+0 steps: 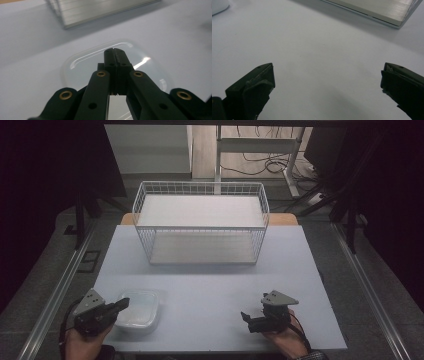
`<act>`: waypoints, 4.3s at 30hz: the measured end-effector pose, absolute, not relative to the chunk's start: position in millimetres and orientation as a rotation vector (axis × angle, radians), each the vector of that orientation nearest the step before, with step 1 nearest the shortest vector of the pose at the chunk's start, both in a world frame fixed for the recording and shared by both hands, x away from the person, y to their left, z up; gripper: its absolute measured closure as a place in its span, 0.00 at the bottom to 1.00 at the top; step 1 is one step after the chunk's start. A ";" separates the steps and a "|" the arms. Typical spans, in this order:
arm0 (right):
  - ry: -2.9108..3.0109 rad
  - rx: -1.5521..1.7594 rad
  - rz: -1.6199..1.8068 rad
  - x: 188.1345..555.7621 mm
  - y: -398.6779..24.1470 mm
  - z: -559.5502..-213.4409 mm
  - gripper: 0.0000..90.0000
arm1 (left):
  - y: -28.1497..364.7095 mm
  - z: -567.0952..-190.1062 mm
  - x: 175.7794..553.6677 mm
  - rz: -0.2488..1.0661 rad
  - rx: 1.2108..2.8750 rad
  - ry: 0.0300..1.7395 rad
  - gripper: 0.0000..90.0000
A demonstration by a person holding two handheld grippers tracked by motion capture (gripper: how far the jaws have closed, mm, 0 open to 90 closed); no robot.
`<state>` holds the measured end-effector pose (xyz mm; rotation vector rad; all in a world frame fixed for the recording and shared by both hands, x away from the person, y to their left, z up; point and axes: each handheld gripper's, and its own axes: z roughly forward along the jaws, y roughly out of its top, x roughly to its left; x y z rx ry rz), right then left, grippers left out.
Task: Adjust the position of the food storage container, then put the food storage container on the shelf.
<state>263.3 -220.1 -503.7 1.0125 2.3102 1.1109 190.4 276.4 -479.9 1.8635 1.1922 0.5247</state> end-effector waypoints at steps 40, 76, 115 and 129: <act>2.413 1.055 1.098 265.4 -215.4 -508.8 0.00 | 248.5 -522.0 203.5 0.302 1.994 1.260 1.00; 2.580 0.911 1.075 273.3 -179.8 -504.2 0.88 | 137.9 -526.2 254.9 0.145 2.103 0.974 1.00; 2.474 0.839 1.058 291.6 -181.8 -505.4 0.26 | 164.3 -522.6 262.3 0.309 2.038 0.997 0.19; 2.465 0.883 1.085 291.8 -190.8 -508.1 0.06 | 161.7 -529.3 263.2 0.345 2.060 0.941 0.10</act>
